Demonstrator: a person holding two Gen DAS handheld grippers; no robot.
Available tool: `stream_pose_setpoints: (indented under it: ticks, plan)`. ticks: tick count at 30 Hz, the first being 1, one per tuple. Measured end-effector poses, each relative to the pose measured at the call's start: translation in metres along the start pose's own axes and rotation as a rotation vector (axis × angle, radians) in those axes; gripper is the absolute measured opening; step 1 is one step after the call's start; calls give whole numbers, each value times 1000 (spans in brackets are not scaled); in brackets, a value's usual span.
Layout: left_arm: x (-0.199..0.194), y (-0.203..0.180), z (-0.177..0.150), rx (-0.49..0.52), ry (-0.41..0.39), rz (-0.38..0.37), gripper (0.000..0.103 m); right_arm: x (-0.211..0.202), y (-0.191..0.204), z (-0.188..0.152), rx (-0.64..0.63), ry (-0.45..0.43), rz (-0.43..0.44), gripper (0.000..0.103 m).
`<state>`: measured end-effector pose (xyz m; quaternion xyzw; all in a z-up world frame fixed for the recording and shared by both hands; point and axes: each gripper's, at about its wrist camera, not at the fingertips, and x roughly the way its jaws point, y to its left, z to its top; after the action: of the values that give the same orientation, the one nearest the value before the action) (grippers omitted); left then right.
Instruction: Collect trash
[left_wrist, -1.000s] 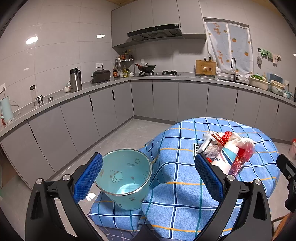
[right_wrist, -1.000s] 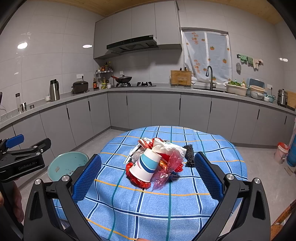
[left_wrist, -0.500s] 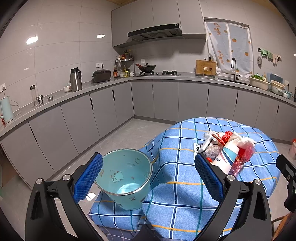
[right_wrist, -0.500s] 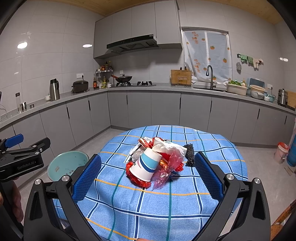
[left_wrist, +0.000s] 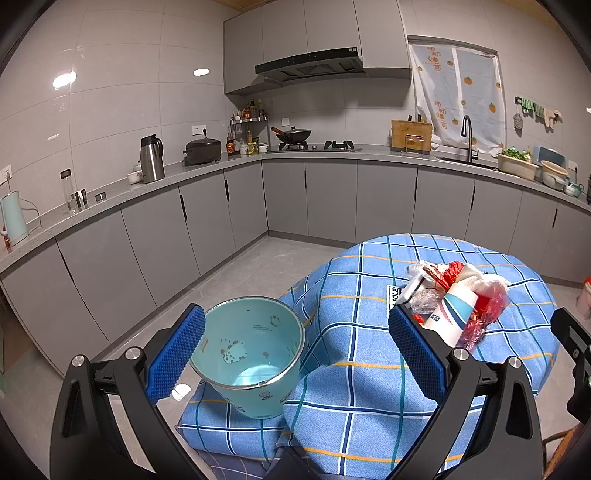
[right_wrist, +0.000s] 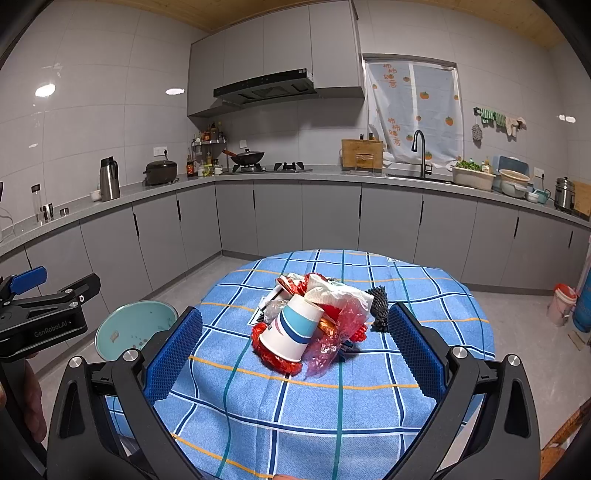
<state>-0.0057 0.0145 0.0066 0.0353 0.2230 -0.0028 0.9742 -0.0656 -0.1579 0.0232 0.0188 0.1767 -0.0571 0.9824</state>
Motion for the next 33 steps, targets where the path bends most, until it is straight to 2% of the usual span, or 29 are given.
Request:
stream_pose_setpoints:
  ticks: [11, 15, 21, 26, 33]
  plan:
    - [8, -1, -4, 7, 23, 2, 98, 5, -2, -1, 1, 13, -2, 99]
    - [24, -6, -12, 15, 54, -10, 98, 14, -13, -4, 11, 13, -30, 99]
    - [62, -26, -24, 53, 123, -33, 98, 51, -47, -15, 51, 77, -111, 99]
    - [99, -62, -25, 112, 151, -82, 98, 83, -77, -25, 94, 114, -187, 99]
    - [137, -128, -20, 183, 167, -199, 98, 116, -110, -44, 141, 164, -248, 99]
